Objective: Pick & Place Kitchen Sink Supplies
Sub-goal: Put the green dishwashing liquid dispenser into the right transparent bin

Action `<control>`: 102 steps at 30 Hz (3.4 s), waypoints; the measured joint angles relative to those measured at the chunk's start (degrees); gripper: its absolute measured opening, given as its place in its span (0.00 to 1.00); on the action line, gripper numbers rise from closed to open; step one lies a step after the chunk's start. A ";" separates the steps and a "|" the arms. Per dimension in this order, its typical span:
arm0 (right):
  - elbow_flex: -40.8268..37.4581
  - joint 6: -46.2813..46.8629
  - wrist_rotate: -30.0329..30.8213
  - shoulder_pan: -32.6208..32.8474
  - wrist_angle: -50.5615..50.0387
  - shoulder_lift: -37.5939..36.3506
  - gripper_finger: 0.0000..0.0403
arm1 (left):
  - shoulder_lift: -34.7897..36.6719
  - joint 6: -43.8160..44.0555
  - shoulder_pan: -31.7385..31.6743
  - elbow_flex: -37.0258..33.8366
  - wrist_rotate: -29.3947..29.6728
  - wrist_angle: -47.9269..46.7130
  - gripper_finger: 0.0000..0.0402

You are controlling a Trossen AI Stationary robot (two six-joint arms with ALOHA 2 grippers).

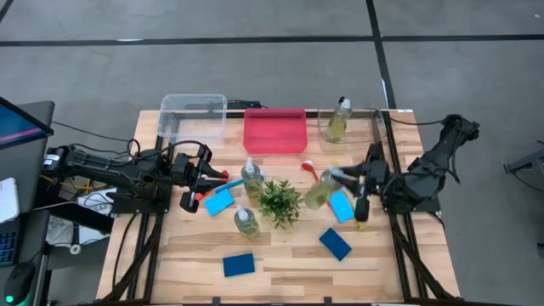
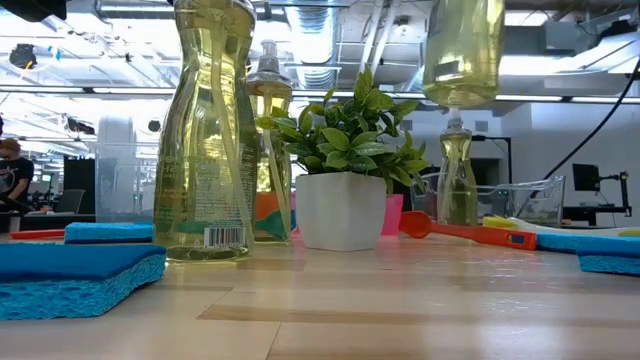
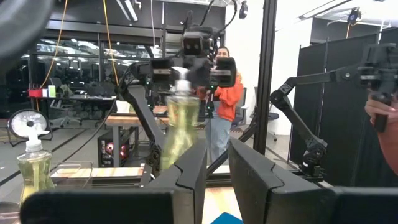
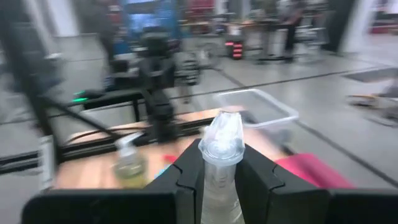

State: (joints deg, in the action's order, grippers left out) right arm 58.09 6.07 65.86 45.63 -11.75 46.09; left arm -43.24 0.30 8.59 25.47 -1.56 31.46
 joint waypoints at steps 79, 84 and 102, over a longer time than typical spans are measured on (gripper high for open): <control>2.61 15.88 -4.63 -81.65 -27.95 11.78 0.15 | 0.00 2.81 -0.01 0.00 0.00 0.58 0.17; 2.69 17.00 -6.90 -82.58 -28.84 11.72 0.15 | 0.00 2.80 -0.01 0.00 0.00 0.57 0.17; 2.68 27.08 -10.89 -82.53 -41.48 12.00 0.15 | 0.00 2.99 0.01 0.00 -0.02 0.57 0.17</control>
State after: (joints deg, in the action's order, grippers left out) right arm 60.77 33.15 54.97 -36.91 -53.23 58.08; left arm -43.24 3.29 8.60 25.47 -1.58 32.03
